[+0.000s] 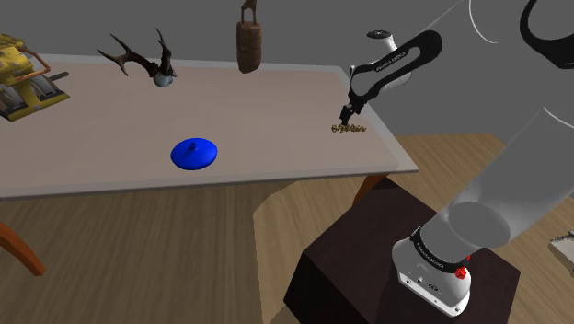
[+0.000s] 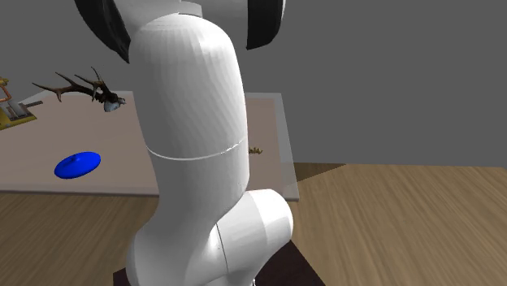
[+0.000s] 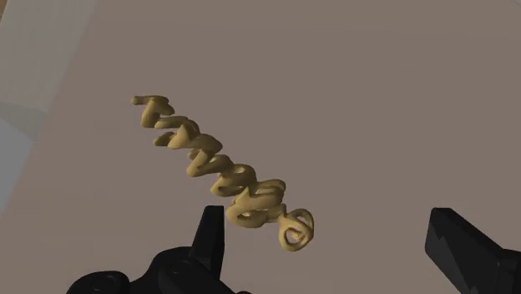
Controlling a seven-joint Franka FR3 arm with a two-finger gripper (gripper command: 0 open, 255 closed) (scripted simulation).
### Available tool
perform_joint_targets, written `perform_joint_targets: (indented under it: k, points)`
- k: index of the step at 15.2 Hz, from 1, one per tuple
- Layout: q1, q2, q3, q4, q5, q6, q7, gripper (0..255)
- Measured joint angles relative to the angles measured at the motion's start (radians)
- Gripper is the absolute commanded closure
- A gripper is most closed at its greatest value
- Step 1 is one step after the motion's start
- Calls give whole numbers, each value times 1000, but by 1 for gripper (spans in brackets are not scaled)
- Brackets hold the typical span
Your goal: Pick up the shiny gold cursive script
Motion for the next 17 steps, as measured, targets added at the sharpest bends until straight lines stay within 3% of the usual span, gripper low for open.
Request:
perform_joint_targets:
  k: [5, 14, 15, 17]
  points:
    - [-26, 200, -13, 117, -10, 99, -47, 0]
    - [-43, 325, -9, 152, -5, 192, -50, 0]
    - [-43, 329, -9, 152, -5, 195, -49, 255]
    - [-43, 331, -9, 153, -5, 198, -48, 255]
